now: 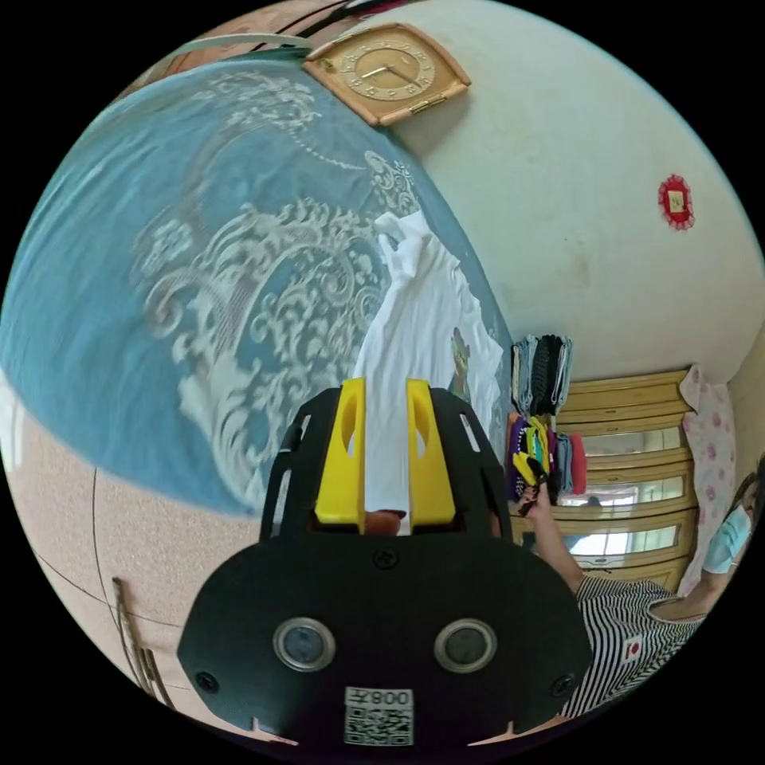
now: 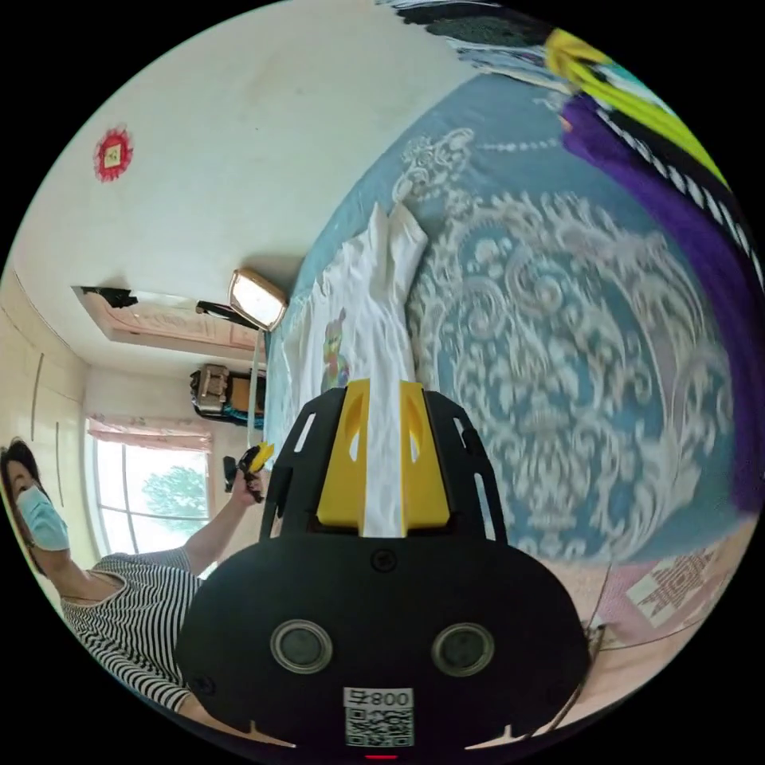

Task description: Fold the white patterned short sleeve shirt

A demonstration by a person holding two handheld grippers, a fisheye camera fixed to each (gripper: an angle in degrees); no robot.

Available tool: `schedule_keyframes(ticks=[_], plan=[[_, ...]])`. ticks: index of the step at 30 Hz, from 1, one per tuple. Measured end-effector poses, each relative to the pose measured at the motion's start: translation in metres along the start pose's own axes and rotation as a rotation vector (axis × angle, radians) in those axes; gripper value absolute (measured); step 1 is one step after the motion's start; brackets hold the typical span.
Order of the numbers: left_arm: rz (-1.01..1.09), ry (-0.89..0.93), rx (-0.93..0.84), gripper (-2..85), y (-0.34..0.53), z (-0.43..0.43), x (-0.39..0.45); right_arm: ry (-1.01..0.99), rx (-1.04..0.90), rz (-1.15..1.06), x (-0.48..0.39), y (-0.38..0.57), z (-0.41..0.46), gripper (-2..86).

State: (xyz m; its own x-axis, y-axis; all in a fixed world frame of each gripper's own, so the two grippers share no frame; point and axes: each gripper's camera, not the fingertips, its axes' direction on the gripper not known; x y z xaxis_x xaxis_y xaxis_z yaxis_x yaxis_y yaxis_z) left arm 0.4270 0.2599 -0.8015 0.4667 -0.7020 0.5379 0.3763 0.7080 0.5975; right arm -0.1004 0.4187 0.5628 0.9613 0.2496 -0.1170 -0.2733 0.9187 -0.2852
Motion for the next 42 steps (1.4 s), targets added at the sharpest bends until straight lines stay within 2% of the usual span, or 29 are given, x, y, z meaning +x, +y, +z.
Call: schedule_keyframes(ticks=[7,11,13,15,18,23,26,27,30,35,38,42], plan=[[0.010,-0.121,0.065,8.0,-0.117,0.059,0.013,0.296,-0.004,-0.085,-0.029,-0.143,0.070,7.8],[0.019,-0.161,0.008,6.8,-0.156,0.099,0.008,0.417,-0.044,-0.117,-0.032,-0.176,0.111,7.6],[0.026,-0.187,-0.034,4.7,-0.163,0.111,0.008,0.507,-0.143,-0.110,-0.025,-0.187,0.145,6.9],[0.059,-0.204,0.000,2.9,-0.167,0.106,0.013,0.505,-0.092,-0.129,-0.026,-0.189,0.148,5.4],[0.106,-0.176,0.108,2.1,-0.164,0.076,0.021,0.429,-0.125,-0.112,-0.021,-0.196,0.150,2.2],[0.176,-0.184,0.173,2.1,-0.143,0.050,0.025,0.456,0.001,-0.141,-0.033,-0.182,0.115,0.8],[0.067,-0.188,0.080,2.7,-0.139,0.071,-0.006,0.423,-0.018,-0.050,-0.004,-0.169,0.120,0.7],[-0.002,-0.191,0.089,3.1,-0.139,0.073,-0.020,0.389,-0.056,0.021,0.014,-0.168,0.127,0.9],[-0.055,-0.148,0.205,4.6,-0.144,0.058,-0.032,0.253,0.050,0.124,0.036,-0.164,0.120,1.2],[0.093,-0.203,0.167,7.1,-0.186,0.059,-0.010,0.306,0.179,0.093,0.026,-0.186,0.107,2.6],[0.169,-0.218,0.100,8.4,-0.222,0.082,0.006,0.355,0.119,-0.054,-0.002,-0.226,0.133,4.7],[0.208,-0.286,0.017,8.8,-0.268,0.120,0.021,0.577,-0.009,-0.215,-0.040,-0.289,0.191,6.9]])
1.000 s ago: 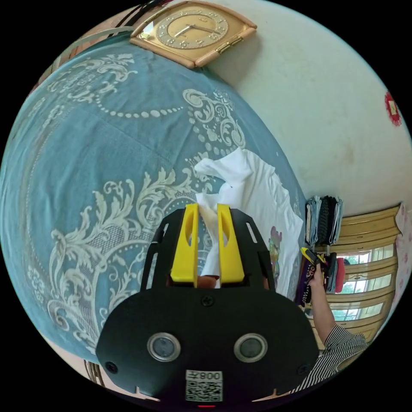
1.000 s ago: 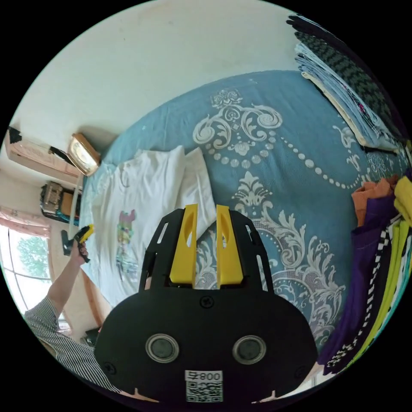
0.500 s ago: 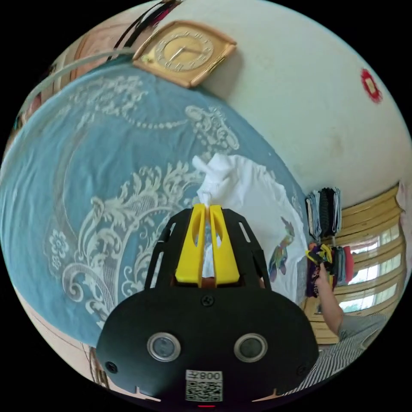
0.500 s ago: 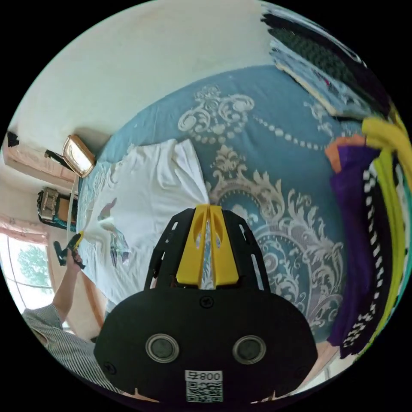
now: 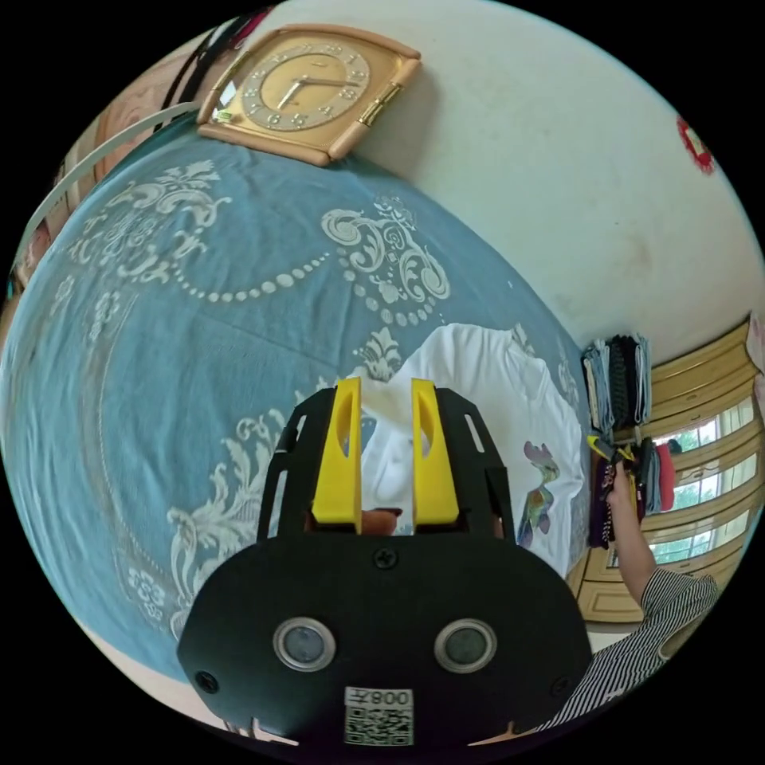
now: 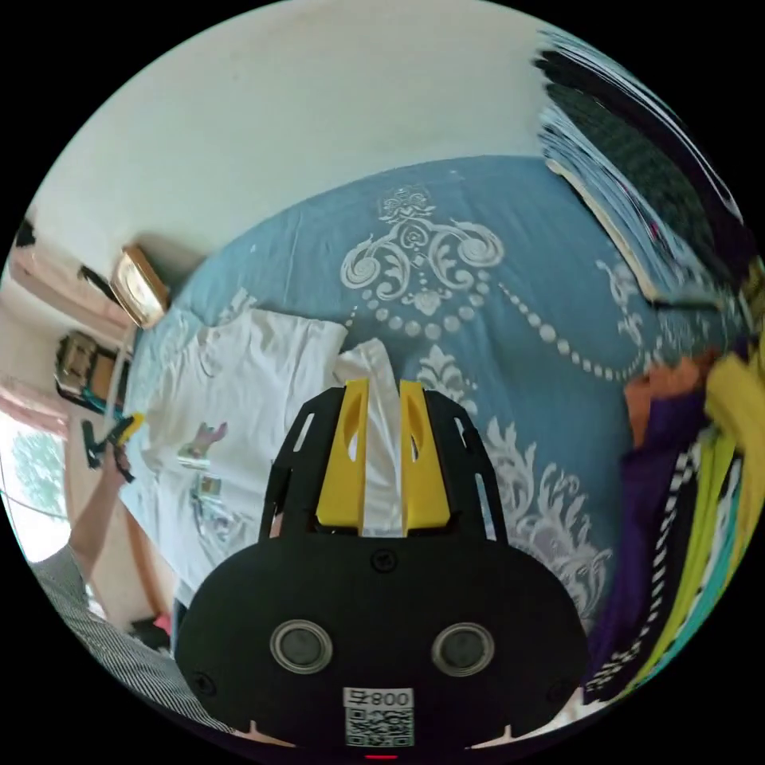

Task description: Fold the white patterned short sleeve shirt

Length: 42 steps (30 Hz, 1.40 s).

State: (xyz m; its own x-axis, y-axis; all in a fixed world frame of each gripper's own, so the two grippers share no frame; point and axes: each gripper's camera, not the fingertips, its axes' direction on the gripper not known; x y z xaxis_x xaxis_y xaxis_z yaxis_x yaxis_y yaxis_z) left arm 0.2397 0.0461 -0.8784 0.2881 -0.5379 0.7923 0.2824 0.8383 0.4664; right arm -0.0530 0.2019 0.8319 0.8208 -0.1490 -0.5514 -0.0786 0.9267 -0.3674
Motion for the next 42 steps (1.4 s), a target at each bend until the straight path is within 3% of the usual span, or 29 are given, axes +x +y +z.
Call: schedule_keyframes(ticks=[6,9,17,25,31,35,38,42], plan=[[0.041,-0.120,-0.099,1.9,-0.033,0.029,0.015,0.046,-0.105,-0.036,-0.014,-0.045,0.048,5.7],[0.093,-0.117,-0.036,0.8,-0.043,0.014,0.025,0.016,-0.110,-0.067,-0.008,-0.047,0.048,2.3],[0.122,-0.044,0.046,1.7,-0.066,-0.013,0.027,-0.143,0.054,-0.024,0.020,-0.041,0.018,0.6],[0.088,0.041,-0.067,8.0,-0.056,0.026,0.008,-0.138,-0.005,-0.001,0.029,-0.051,0.049,0.4],[0.114,-0.075,-0.128,2.9,-0.064,0.039,0.013,-0.084,-0.091,-0.028,0.023,-0.063,0.078,0.4],[0.145,-0.091,-0.020,1.5,-0.077,0.009,0.021,-0.064,-0.094,-0.016,0.030,-0.067,0.070,0.2],[0.180,-0.059,0.056,1.6,-0.093,-0.015,0.029,-0.064,0.038,0.005,0.041,-0.066,0.035,0.1],[0.166,-0.086,0.048,3.2,-0.114,-0.011,0.029,-0.068,0.074,0.082,0.068,-0.068,0.018,0.2]])
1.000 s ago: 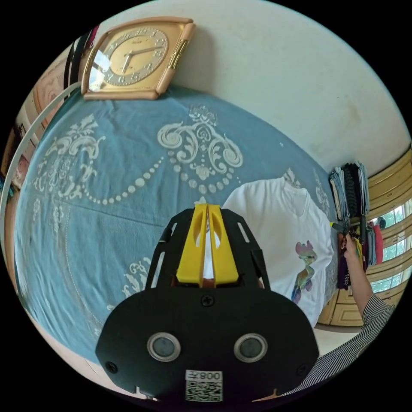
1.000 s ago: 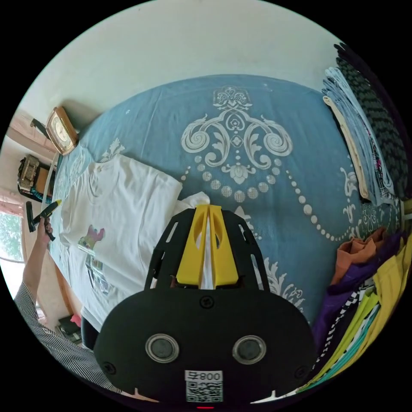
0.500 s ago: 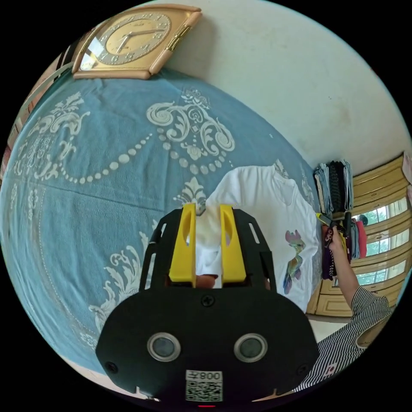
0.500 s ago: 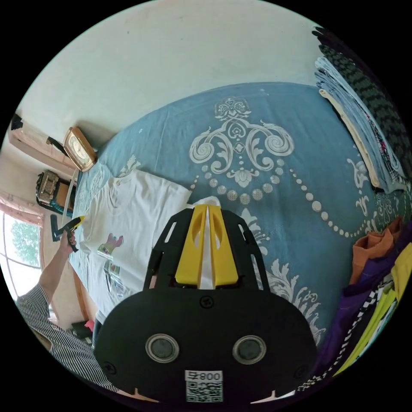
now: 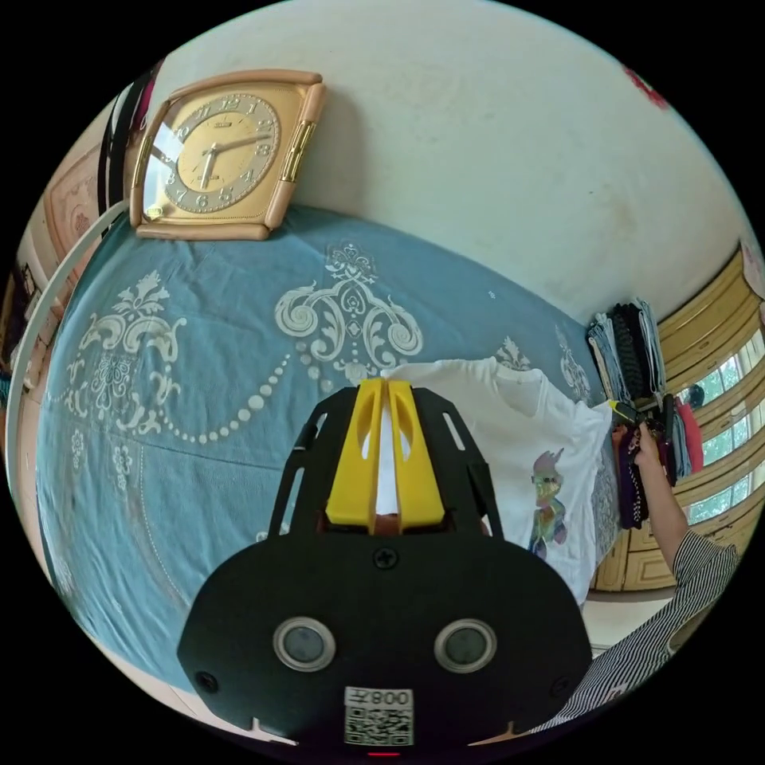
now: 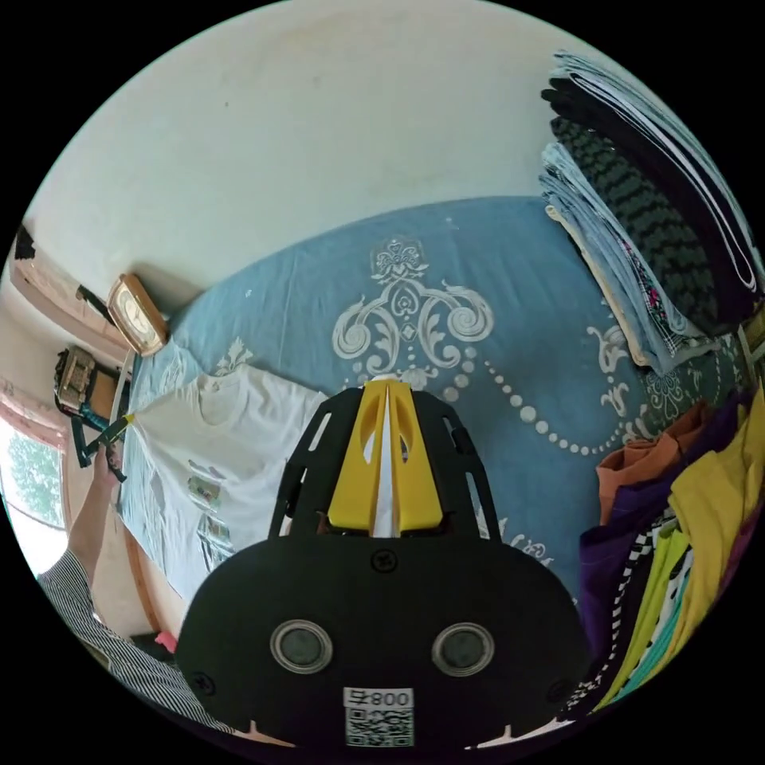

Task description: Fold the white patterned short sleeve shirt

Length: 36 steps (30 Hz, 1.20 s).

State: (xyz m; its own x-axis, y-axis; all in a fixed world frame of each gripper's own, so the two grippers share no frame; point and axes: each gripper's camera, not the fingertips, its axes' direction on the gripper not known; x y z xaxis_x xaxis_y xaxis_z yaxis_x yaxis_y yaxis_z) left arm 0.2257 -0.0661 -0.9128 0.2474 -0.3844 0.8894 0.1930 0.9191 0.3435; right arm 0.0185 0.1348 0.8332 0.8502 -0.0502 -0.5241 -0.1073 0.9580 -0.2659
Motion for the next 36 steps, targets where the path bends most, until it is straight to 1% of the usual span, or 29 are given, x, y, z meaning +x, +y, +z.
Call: schedule_keyframes(ticks=[2,3,5,8,12,14,16,19,23,25,26,27,28,29,30,34,36], plan=[[-0.033,-0.040,-0.014,4.4,0.002,0.006,-0.007,0.033,-0.041,0.028,0.009,0.003,0.011,0.2],[-0.059,-0.027,-0.019,5.3,0.007,0.009,-0.013,0.040,-0.052,0.058,0.017,0.007,0.017,0.3],[-0.073,0.015,-0.033,6.4,0.019,0.013,-0.023,-0.012,-0.046,0.117,0.031,0.016,0.023,0.4],[-0.121,0.013,-0.066,7.1,0.036,0.020,-0.041,-0.082,-0.006,0.192,0.053,0.033,0.025,0.7],[-0.190,0.083,-0.112,5.9,0.048,0.040,-0.058,-0.131,0.055,0.265,0.074,0.053,0.018,1.9],[-0.173,0.043,-0.116,4.2,0.050,0.040,-0.055,-0.146,0.056,0.297,0.082,0.060,0.017,2.9],[-0.158,-0.016,-0.075,3.3,0.054,0.029,-0.051,-0.180,0.055,0.323,0.088,0.069,0.013,4.3],[-0.158,0.021,-0.026,3.5,0.069,0.013,-0.055,-0.209,0.018,0.249,0.077,0.087,0.010,5.6],[-0.217,0.074,0.016,7.1,0.114,0.000,-0.064,-0.211,-0.048,0.124,0.045,0.116,0.014,6.1],[-0.199,0.110,-0.002,8.0,0.133,0.002,-0.059,-0.172,-0.069,0.066,0.026,0.124,0.019,6.4],[-0.167,0.111,-0.052,8.3,0.141,0.009,-0.051,-0.161,-0.075,0.058,0.023,0.125,0.021,6.5],[-0.131,0.079,-0.112,8.0,0.145,0.019,-0.042,-0.128,-0.089,0.044,0.016,0.124,0.026,6.4],[-0.122,0.051,-0.120,7.9,0.147,0.023,-0.037,-0.087,-0.105,0.041,0.011,0.122,0.031,6.1],[-0.101,-0.016,-0.100,6.3,0.149,0.024,-0.029,-0.069,-0.098,0.047,0.009,0.122,0.032,5.4],[-0.065,-0.031,-0.147,4.6,0.145,0.030,-0.023,-0.048,-0.104,0.040,0.005,0.120,0.033,4.1],[-0.064,-0.040,-0.142,1.5,0.145,0.024,-0.017,-0.008,-0.158,-0.008,-0.015,0.121,0.029,1.8],[-0.071,-0.024,-0.093,0.9,0.154,0.007,-0.018,-0.005,-0.146,-0.020,-0.022,0.128,0.019,1.3]])
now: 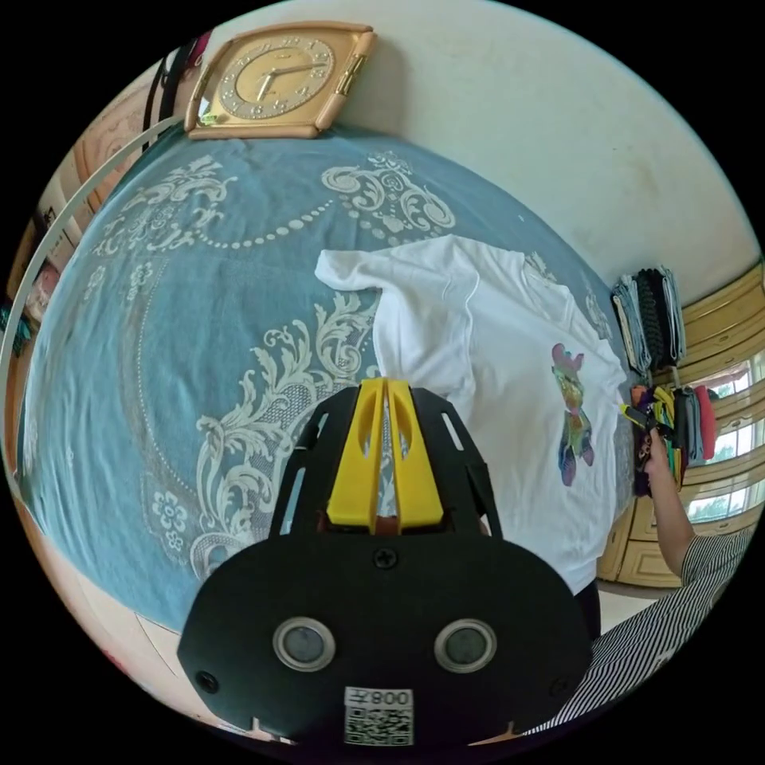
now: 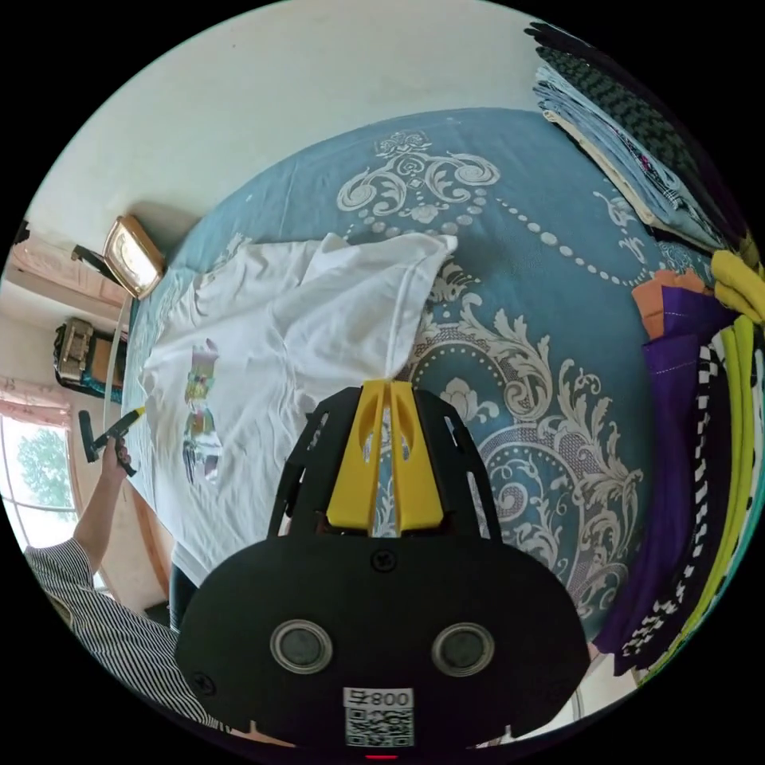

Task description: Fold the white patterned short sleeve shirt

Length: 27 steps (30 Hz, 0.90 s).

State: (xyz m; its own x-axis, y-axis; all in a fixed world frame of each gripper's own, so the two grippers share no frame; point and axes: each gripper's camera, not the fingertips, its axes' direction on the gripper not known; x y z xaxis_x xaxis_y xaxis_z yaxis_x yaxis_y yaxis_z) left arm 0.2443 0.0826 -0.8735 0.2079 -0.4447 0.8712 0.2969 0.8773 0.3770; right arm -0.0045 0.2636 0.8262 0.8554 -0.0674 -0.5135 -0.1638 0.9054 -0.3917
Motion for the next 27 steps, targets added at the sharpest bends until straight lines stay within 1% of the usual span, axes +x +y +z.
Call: schedule_keyframes(ticks=[3,6,8,10,13,14,16,17,19,21,22,25,27], plan=[[-0.007,0.003,0.022,0.7,0.018,-0.008,-0.002,-0.050,0.061,0.025,-0.004,0.026,-0.017,0.9],[-0.035,-0.011,-0.036,0.9,0.031,0.012,-0.009,-0.086,0.033,0.068,-0.003,0.048,-0.004,0.8],[-0.086,-0.004,-0.037,1.3,0.035,0.020,-0.014,-0.138,0.033,0.123,0.002,0.055,0.006,0.8],[-0.120,-0.014,0.013,2.2,0.035,0.017,-0.017,-0.213,0.095,0.201,0.008,0.056,0.001,0.8],[-0.099,0.008,0.117,4.4,0.032,0.006,-0.011,-0.143,0.188,0.251,0.005,0.053,-0.019,0.8],[-0.056,0.025,0.144,5.5,0.026,0.005,-0.003,-0.136,0.211,0.250,0.003,0.051,-0.023,0.9],[0.020,0.062,0.141,6.9,0.011,0.014,0.013,-0.169,0.287,0.150,-0.023,0.032,-0.035,1.2],[0.077,0.083,0.127,7.6,-0.003,0.025,0.027,-0.174,0.291,0.108,-0.034,0.023,-0.035,1.3],[0.154,0.093,0.101,8.2,-0.027,0.046,0.049,-0.141,0.233,-0.079,-0.086,-0.025,-0.022,1.8],[0.230,0.077,0.062,8.8,-0.065,0.078,0.077,-0.071,0.186,-0.201,-0.125,-0.065,-0.005,2.2],[0.239,0.080,0.052,8.9,-0.075,0.085,0.083,-0.035,0.146,-0.251,-0.146,-0.092,0.008,2.8],[0.282,0.085,0.022,9.6,-0.117,0.115,0.102,-0.013,0.042,-0.343,-0.182,-0.146,0.036,4.9],[0.332,0.038,-0.024,9.8,-0.140,0.137,0.113,0.031,0.009,-0.393,-0.199,-0.164,0.048,5.4]])
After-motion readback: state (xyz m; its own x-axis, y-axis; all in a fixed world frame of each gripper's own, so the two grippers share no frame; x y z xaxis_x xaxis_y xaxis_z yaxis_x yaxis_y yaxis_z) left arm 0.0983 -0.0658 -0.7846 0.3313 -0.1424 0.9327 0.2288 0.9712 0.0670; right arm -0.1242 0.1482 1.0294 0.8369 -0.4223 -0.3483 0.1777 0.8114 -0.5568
